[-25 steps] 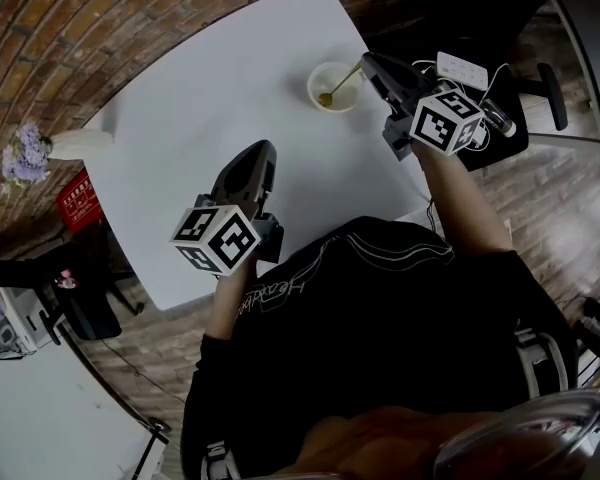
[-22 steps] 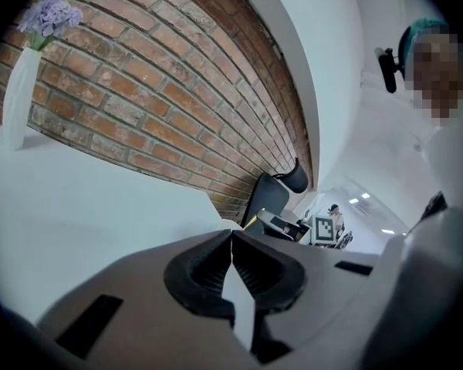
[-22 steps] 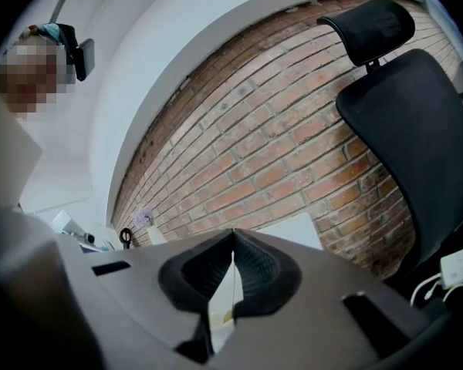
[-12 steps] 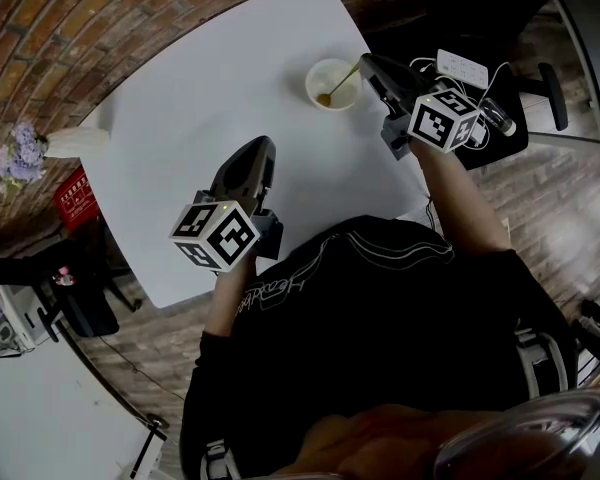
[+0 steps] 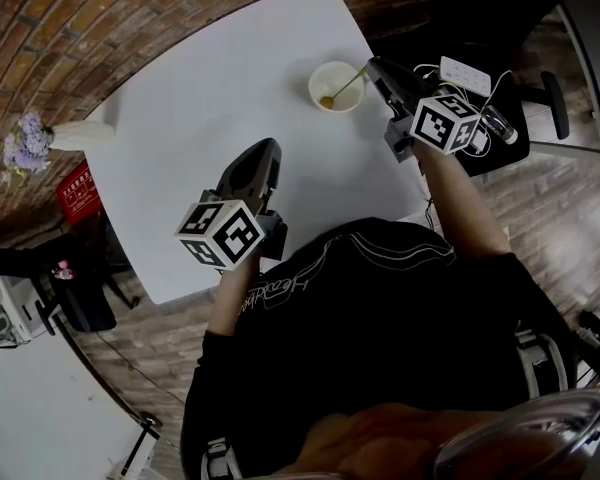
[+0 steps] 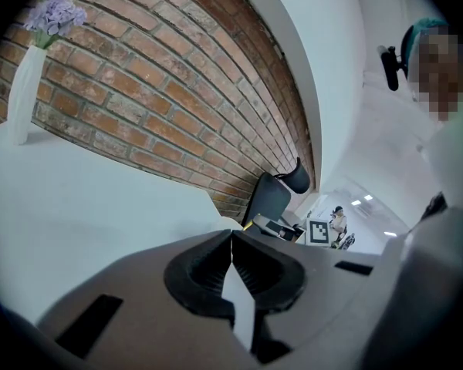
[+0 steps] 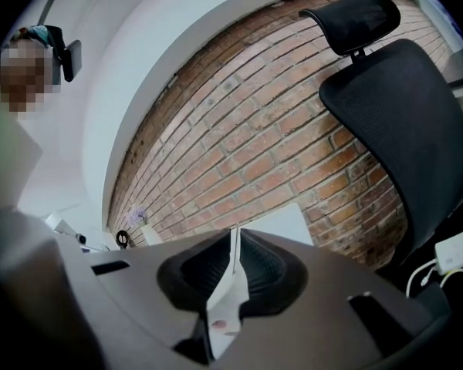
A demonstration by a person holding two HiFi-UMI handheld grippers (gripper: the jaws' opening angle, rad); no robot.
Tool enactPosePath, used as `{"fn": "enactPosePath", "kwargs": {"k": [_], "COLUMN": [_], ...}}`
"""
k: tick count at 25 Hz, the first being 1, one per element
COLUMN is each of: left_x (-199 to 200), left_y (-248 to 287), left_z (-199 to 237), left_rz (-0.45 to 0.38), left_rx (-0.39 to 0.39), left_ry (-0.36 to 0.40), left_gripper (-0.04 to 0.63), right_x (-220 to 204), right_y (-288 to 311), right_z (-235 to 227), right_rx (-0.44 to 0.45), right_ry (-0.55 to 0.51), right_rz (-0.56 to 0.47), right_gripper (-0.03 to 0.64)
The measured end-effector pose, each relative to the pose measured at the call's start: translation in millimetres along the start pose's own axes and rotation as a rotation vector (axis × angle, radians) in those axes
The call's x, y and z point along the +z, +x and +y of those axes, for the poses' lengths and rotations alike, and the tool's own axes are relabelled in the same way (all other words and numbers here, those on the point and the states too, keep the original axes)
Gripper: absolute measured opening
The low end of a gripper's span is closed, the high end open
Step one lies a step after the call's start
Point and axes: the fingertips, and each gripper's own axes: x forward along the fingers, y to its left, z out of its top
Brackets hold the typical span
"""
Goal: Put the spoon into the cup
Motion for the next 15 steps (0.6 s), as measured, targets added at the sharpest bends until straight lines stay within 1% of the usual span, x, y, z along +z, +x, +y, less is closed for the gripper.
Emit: {"fn": "enactPosePath", "kwargs": {"k": [2, 3, 5, 7, 10, 12, 15], "left_x": [-1, 0, 3, 4, 6, 10, 18], "left_y": [-2, -3, -6, -12, -23, -30, -43], "left_z": [-4, -5, -5, -8, -15, -21, -34], "left_rz": [-0.002, -0.005, -0.014, -0.014, -0.018, -0.027, -0.045], "left_rx": [0.0, 0.002, 0.005, -0.002, -0.018, -0.03, -0.051], "left_ry": [-0.002, -0.001, 0.005, 0.01, 0.02, 0.034, 0.053], "left_gripper": [0.005, 0.005, 0.005, 0.005, 0.005, 0.005, 0.005], "right_x": [3, 6, 17, 26, 39, 49, 58], "right_y": [-6, -7, -11, -22, -41, -52, -66], "right_z": [-3, -4, -3, 2, 21, 45, 89], "right_rx": [-0.019, -0.024, -0.028, -0.04, -0.038, -0.003, 0.057], "right_ry": [0.009, 0.017, 0.03, 0.017, -0.017, -0.033, -0.088], "right_rz": [-0.011, -0.024, -0.064, -0.094, -0.125, -0.157, -0.177], "right_gripper": [0.01, 0.037, 0.058, 0.076, 0.073, 0.038, 0.032]}}
